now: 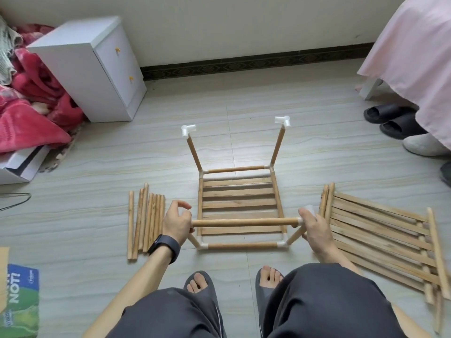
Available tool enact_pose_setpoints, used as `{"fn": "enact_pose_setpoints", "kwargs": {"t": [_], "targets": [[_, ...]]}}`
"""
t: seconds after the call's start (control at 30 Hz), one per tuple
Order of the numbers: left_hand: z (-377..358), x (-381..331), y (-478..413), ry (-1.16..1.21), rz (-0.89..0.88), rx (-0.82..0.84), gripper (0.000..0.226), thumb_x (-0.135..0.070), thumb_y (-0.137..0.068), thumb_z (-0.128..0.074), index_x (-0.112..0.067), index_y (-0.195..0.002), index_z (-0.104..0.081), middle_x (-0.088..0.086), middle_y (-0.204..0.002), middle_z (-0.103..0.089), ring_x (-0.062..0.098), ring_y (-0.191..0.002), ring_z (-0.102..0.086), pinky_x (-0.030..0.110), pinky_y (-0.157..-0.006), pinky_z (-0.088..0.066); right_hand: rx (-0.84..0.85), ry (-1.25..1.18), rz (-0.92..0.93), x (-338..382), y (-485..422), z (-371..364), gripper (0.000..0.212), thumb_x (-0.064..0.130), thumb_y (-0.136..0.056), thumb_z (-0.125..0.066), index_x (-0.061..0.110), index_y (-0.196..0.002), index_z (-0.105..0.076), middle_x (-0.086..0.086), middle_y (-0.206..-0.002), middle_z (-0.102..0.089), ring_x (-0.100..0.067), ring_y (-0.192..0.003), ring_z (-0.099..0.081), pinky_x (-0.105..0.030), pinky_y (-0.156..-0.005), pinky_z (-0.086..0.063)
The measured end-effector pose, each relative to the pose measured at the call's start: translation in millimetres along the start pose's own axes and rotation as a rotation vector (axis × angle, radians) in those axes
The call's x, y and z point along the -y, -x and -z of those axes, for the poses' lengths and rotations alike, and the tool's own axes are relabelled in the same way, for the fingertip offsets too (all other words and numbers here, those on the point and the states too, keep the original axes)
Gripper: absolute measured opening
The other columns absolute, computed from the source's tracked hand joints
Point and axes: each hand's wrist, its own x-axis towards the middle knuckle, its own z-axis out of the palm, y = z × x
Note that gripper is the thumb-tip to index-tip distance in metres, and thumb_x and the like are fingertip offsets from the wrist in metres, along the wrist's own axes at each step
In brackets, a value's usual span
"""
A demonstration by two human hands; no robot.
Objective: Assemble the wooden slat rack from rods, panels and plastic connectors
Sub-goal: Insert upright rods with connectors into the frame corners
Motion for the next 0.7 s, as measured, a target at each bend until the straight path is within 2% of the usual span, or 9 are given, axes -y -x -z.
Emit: {"fn": "enact_pose_setpoints", "kwargs": {"t": [0.1, 0.2, 0.3, 0.37, 0.43, 0.5, 0.57, 0.63, 0.7], "targets": [[-1.8, -12.9, -19.8, -0.026, 0.037, 0.018, 0.012, -0.031, -0.1, -0.049, -0.026, -0.11, -0.053, 0.009, -0.094, -0.07, 0.024, -0.079, -0.07, 0.035, -0.071, -0.056, -0.104, -0.03, -0.011, 14.1, -8.8, -6.0, 0.053, 0.066, -0.081, -0.051, 0.016, -0.066, -0.062, -0.021, -0.083, -0.062, -0.032, -0.085, -0.062, -0.051, -0.084, -0.05], [-7.1, -44.9, -45.8, -0.043, 0.048, 0.04, 0.055, -0.058, -0.098, -0.043, -0.025, -0.142, -0.032, 0.003, -0.122, -0.056, 0.029, -0.113, -0.058, 0.041, -0.099, -0.044, -0.249, -0.058, -0.031, 34.4, -20.1, -17.2, 0.048, 0.061, -0.081, -0.049, 0.014, -0.071, -0.056, -0.008, -0.074, -0.053, -0.025, -0.071, -0.051, -0.041, -0.067, -0.042], [-13.8, -64.7, -50.9, 0.026, -0.017, -0.167, 0.056, -0.051, -0.1, -0.044, -0.023, -0.145, -0.026, 0.013, -0.14, -0.041, 0.033, -0.127, -0.045, 0.047, -0.106, -0.039, -0.369, -0.121, -0.05, 51.8, -17.5, -32.9, 0.045, 0.053, -0.086, -0.047, 0.011, -0.071, -0.051, -0.007, -0.074, -0.053, -0.025, -0.07, -0.05, -0.039, -0.064, -0.038], [-15.3, -64.6, -43.9, 0.049, -0.011, -0.223, 0.054, -0.045, -0.099, -0.05, -0.023, -0.143, -0.028, 0.018, -0.145, -0.034, 0.036, -0.13, -0.041, 0.052, -0.108, -0.037, -0.372, -0.134, -0.091, 57.9, -8.2, -51.6, 0.048, 0.051, -0.099, -0.044, 0.009, -0.085, -0.064, -0.011, -0.088, -0.065, -0.029, -0.084, -0.059, -0.043, -0.077, -0.045], [-17.7, -53.4, -35.0, 0.038, 0.007, -0.152, 0.051, -0.043, -0.098, -0.053, -0.023, -0.14, -0.032, 0.018, -0.145, -0.033, 0.033, -0.126, -0.043, 0.047, -0.107, -0.037, -0.197, -0.086, -0.095, 61.6, 5.2, -74.3, 0.056, 0.057, -0.104, -0.034, 0.012, -0.108, -0.068, -0.005, -0.103, -0.07, -0.027, -0.103, -0.061, -0.04, -0.085, -0.046], [-20.9, -42.5, -27.2, -0.005, 0.026, 0.004, 0.039, -0.044, -0.099, -0.051, -0.025, -0.131, -0.039, 0.014, -0.14, -0.04, 0.025, -0.115, -0.046, 0.037, -0.102, -0.038, 0.163, -0.061, -0.081, 67.2, 20.5, -95.6, 0.057, 0.058, -0.104, -0.027, 0.02, -0.126, -0.063, 0.008, -0.121, -0.067, -0.015, -0.119, -0.056, -0.032, -0.087, -0.046], [-24.6, -38.1, -19.4, -0.008, 0.044, 0.18, 0.036, -0.048, -0.099, -0.049, -0.026, -0.126, -0.041, 0.01, -0.138, -0.047, 0.02, -0.114, -0.048, 0.034, -0.099, -0.04, 0.432, 0.039, -0.027, 75.5, 28.0, -105.5, 0.053, 0.056, -0.106, -0.025, 0.028, -0.14, -0.055, 0.015, -0.139, -0.054, -0.008, -0.136, -0.045, -0.034, -0.109, -0.04], [-29.3, -40.5, -9.3, 0.025, 0.041, 0.299, 0.051, -0.055, -0.097, -0.048, -0.024, -0.135, -0.038, 0.007, -0.139, -0.051, 0.016, -0.114, -0.051, 0.028, -0.093, -0.04, 0.489, 0.1, 0.043, 83.7, 27.1, -99.2, 0.046, 0.058, -0.103, -0.034, 0.035, -0.138, -0.052, 0.018, -0.138, -0.05, -0.009, -0.136, -0.047, -0.034, -0.118, -0.032], [-34.1, -45.9, 0.4, 0.072, -0.002, 0.343, 0.073, -0.068, -0.088, -0.05, -0.031, -0.146, -0.026, 0.002, -0.141, -0.049, 0.015, -0.115, -0.053, 0.027, -0.089, -0.042, 0.341, 0.173, 0.182, 88.8, 17.9, -77.8, 0.045, 0.057, -0.098, -0.049, 0.032, -0.134, -0.057, 0.016, -0.132, -0.056, -0.012, -0.13, -0.052, -0.035, -0.113, -0.039]]}}
